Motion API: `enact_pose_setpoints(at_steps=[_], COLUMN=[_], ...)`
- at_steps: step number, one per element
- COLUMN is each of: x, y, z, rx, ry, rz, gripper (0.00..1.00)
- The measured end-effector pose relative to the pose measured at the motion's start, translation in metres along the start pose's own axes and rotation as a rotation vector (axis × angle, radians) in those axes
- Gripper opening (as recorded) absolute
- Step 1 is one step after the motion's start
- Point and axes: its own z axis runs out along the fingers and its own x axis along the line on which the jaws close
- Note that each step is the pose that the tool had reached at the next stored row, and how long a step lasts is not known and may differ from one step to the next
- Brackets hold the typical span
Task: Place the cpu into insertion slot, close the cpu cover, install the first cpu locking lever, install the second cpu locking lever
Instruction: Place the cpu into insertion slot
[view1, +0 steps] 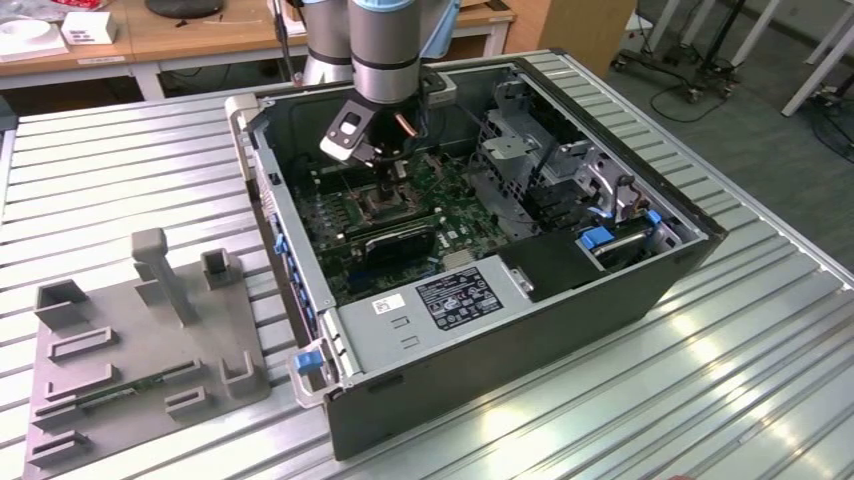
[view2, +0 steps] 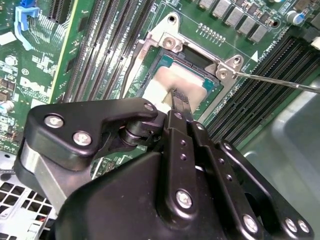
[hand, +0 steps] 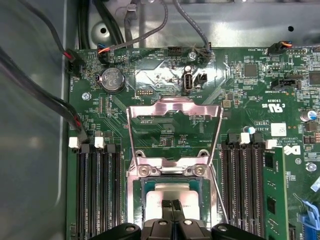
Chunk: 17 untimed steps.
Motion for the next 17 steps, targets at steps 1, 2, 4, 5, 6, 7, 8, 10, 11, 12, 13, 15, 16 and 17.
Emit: enact_pose_setpoints(at_steps=[1, 2, 4, 5, 6, 7, 8, 10, 11, 12, 13, 15, 16, 17], x=[0.0, 0.0, 0.0, 0.0, 0.0, 0.0, 0.0, 0.0001, 0.0001, 0.0, 0.0, 0.0, 0.0, 0.0], y=[-0.0001, -0.0001, -0.0001, -0.0001, -0.0001, -0.0001, -0.0001, -0.0001, -0.0002, -0.0001, -0.0001, -0.0001, -0.0001, -0.0001], z=[0.0006, 0.0006, 0.0006, 0.0006, 0.0007, 0.0007, 0.0008, 0.0009, 0.0009, 0.0008, 0.0008, 0.0008, 0.0008, 0.0009], rx=[0.0001, 0.0001, 0.0002, 0.0002, 0.0001, 0.0001, 0.0001, 0.0035, 0.0041, 0.0046, 0.0051, 0.0062, 0.0066, 0.0067], ry=[-0.0001, -0.0002, -0.0003, -0.0003, -0.0001, -0.0002, -0.0001, 0.0, -0.0001, -0.0002, -0.0003, -0.0003, -0.0003, -0.0002], rz=[0.0, 0.0, 0.0, 0.0, 0.0, 0.0, 0.0, 0.0, 0.0, 0.0, 0.0, 0.0, 0.0, 0.0], gripper=[0.11, 0.11, 0.11, 0.11, 0.11, 0.11, 0.11, 0.11, 0.11, 0.11, 0.11, 0.11, 0.11, 0.11])
